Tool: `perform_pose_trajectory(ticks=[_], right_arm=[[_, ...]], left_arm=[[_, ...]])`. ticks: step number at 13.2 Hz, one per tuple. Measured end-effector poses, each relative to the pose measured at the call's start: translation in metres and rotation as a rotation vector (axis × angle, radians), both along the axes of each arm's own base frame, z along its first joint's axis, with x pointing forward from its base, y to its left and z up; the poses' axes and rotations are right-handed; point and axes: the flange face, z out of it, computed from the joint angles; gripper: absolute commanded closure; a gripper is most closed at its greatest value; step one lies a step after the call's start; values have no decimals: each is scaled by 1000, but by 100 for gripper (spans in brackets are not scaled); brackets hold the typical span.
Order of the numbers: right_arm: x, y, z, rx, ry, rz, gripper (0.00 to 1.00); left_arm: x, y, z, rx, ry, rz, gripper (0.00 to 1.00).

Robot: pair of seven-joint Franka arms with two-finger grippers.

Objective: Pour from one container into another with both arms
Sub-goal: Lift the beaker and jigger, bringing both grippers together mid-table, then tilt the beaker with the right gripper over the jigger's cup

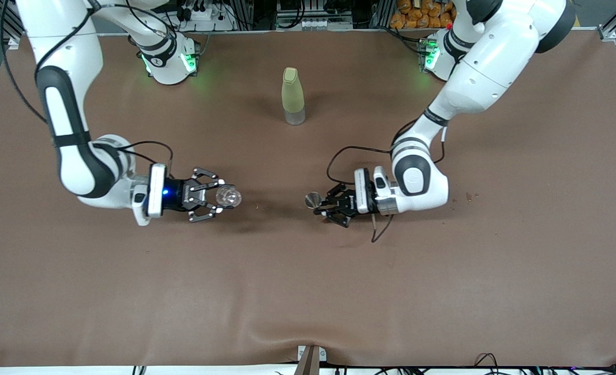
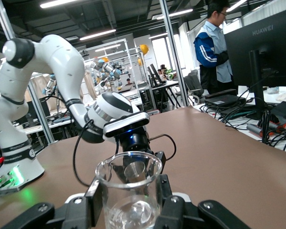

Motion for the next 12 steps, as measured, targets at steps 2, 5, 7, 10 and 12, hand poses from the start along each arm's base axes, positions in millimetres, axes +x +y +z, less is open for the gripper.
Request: perform_pose_trajectory(ticks=[2, 5, 7, 10, 12], right_arm=[[-8, 23, 1, -7, 12, -50, 76], [-32, 88, 5, 15, 42, -133, 76], [-50, 127, 4, -9, 50, -164, 76], [-65, 153, 5, 14, 72, -172, 77], [-70, 154, 1, 26, 94, -190, 77]], left_arm=[[-5, -15, -3, 2, 1, 5, 100], [-9, -31, -4, 13, -1, 20, 100], [-10, -43, -5, 15, -4, 26, 100], [-9, -49, -6, 25, -14, 32, 100], [-5, -43, -9, 30, -25, 37, 100]])
